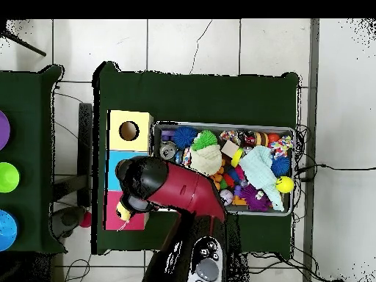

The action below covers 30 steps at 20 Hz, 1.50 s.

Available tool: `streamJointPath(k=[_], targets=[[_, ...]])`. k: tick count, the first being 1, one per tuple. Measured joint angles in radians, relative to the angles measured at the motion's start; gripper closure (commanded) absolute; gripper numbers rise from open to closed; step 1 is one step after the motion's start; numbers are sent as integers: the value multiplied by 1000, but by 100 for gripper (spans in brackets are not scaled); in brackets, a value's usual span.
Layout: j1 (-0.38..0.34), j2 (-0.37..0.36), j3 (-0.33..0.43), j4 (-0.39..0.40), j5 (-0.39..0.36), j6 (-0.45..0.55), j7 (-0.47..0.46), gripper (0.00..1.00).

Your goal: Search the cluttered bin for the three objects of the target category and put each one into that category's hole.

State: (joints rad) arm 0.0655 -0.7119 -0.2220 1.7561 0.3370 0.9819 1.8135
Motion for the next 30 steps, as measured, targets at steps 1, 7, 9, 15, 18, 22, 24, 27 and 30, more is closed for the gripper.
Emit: streamJointPath(k=[1,7,9,15,18,22,24,27,30], targets=[[0,-2,0,0,0,5,0,100],[0,-3,0,6,20,19,0,100],[0,-3,0,11,31,19,0,100],[0,-2,14,39,104,18,0,100],[0,2,24,49,128,18,0,100],[0,26,38,53,156,18,0,100],[0,35,44,55,165,18,0,100],[0,49,52,60,181,18,0,100],[0,66,56,69,184,13,0,100]])
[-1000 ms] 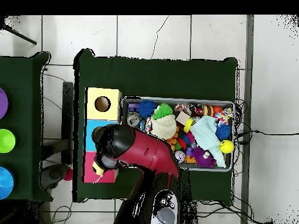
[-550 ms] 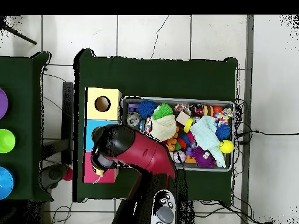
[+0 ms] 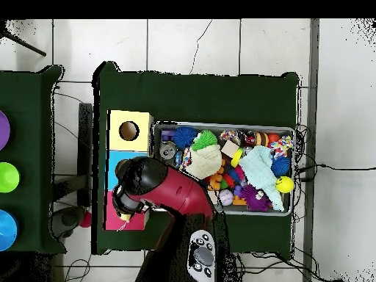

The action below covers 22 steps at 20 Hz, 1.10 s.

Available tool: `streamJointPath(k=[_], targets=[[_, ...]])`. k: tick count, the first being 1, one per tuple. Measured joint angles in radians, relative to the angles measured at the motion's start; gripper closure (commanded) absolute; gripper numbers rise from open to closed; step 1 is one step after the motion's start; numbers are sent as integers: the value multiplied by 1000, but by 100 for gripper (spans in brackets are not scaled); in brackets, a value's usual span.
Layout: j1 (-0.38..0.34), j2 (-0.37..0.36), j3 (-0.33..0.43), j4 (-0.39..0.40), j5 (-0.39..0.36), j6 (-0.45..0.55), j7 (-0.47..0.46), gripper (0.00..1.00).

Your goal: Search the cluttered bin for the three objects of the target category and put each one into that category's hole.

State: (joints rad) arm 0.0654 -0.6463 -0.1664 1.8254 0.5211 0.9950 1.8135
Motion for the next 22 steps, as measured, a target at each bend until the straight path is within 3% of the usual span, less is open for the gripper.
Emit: streamJointPath(k=[10,22], targets=[[0,65,6,20,0,-104,0,100],[0,67,9,23,7,-106,0,100]])
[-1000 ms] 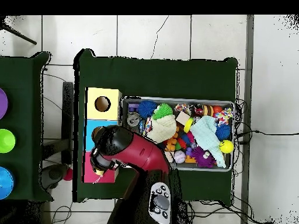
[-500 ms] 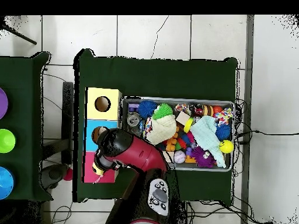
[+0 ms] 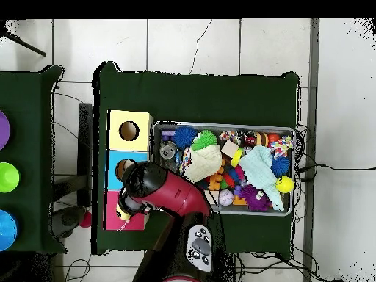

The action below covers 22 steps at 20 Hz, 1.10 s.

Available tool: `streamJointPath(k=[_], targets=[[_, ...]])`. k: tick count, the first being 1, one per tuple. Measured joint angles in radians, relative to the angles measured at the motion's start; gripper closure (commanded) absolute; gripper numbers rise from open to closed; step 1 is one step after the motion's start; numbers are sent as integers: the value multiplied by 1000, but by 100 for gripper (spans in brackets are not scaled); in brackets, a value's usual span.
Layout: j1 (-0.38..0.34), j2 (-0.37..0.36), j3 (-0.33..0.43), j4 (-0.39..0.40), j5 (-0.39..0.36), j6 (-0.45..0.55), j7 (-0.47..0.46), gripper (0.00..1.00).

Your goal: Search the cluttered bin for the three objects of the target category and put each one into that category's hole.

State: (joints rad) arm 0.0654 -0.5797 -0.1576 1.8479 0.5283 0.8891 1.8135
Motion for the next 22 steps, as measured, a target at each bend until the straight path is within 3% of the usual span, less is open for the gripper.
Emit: streamJointPath(k=[9,17,22], targets=[[15,-39,0,21,0,6,0,100],[43,-98,0,22,0,75,15,100],[44,-97,0,22,0,86,16,100]])
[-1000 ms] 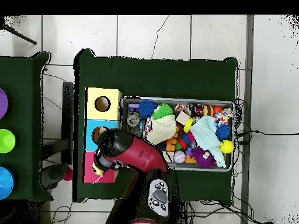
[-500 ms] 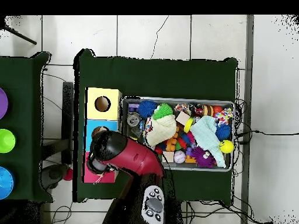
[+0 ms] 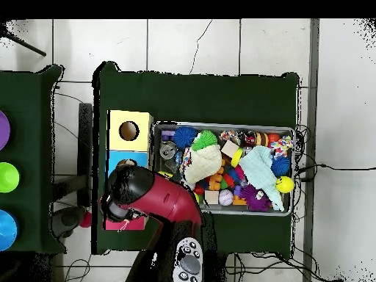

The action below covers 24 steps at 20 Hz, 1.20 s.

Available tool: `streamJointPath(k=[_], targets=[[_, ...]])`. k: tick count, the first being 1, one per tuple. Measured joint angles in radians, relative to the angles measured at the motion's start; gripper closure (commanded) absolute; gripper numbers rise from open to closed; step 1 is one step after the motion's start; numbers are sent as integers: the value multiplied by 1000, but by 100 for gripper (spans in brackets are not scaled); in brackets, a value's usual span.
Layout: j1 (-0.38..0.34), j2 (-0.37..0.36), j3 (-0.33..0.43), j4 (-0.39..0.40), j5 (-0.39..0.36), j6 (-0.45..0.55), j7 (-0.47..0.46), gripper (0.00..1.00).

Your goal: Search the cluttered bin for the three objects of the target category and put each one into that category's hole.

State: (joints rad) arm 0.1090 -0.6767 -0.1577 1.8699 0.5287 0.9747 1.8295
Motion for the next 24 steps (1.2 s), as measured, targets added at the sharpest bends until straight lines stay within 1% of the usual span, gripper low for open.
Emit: streamJointPath(k=[11,17,24], targets=[[-1,40,1,5,0,0,0,100],[-4,71,4,21,2,0,0,100],[-21,105,26,25,37,-11,0,100]])
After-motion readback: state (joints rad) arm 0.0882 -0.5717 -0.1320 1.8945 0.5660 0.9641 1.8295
